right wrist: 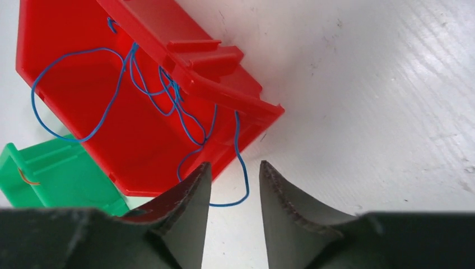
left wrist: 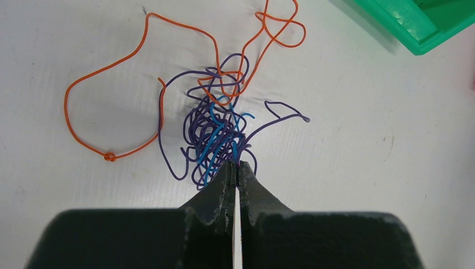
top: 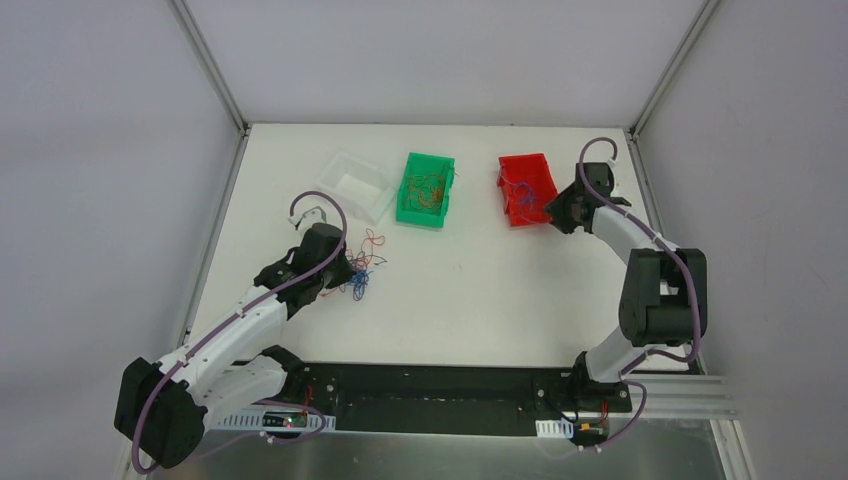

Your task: Untangle the cables

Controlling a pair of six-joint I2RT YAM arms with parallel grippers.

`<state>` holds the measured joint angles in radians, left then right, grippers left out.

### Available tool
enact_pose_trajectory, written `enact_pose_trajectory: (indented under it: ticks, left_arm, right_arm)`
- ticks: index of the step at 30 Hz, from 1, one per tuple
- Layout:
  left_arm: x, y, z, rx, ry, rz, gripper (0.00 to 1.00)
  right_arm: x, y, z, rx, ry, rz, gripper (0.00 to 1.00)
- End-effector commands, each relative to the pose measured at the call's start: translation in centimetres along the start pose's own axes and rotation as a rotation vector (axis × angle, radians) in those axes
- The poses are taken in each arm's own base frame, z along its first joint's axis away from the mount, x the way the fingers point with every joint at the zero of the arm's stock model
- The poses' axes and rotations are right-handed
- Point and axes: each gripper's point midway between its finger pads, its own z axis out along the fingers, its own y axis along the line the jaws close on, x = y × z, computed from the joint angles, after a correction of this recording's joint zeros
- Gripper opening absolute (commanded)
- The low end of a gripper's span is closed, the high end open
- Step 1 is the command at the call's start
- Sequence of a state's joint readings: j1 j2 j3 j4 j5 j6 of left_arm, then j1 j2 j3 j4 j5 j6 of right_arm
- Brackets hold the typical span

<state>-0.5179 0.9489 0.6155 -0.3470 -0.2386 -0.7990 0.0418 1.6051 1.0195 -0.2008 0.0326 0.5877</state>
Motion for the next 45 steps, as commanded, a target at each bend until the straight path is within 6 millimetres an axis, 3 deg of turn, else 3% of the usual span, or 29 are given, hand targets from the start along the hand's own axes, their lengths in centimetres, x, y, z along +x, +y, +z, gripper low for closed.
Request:
enact_pose_trajectory:
  ticks: [1, 9, 13, 20, 30, 33, 37, 45]
  left_arm:
    - [-0.9, -1.2, -0.4, 0.036, -0.026, 0.001, 0.0]
    - [-1.0, -1.2, -0.4, 0.035, -0.028, 0.005, 0.0]
    - [-1.0, -1.2, -0.3, 0.035, -0.028, 0.006, 0.0]
    - [-1.0, -1.3, -0.3, 0.034, -0.024, 0.006, 0.0]
    - [-1.0, -1.1, -0.4, 0.034, -0.028, 0.01, 0.0]
    - [-0.9, -1.2, -0.3, 0.033, -0.025, 0.013, 0.0]
    - [-1.1, -1.4, -0.3, 0.038, -0.024, 0.013, 0.0]
    - [-1.1, -1.4, -0.3, 0.037, -0.025, 0.012, 0.0]
  right_arm:
    - [-1.8, 2.6, 0.3, -0.074, -0.035, 0.034, 0.36]
    - [-2.1, 4.1, 0.3, -0.111, -0.012, 0.024, 0.0]
    - [-3.2, 5.6, 1.0, -0.111, -0.012, -0.017, 0.0]
    - [-2.6, 6.6, 5.4, 0.019, 0.01, -0.157, 0.0]
    - [-0.4, 5.3, 10.1, 0.263, 0.039, -0.386, 0.0]
    - [-0.2, 5.7, 9.1, 0.25, 0.056, -0.379, 0.02]
    - [-2.0, 7.5, 6.4, 0.189, -0.016, -0.365, 0.18]
    - [-4.1, 9.7, 2.6, 0.124, -0.068, -0.368, 0.31]
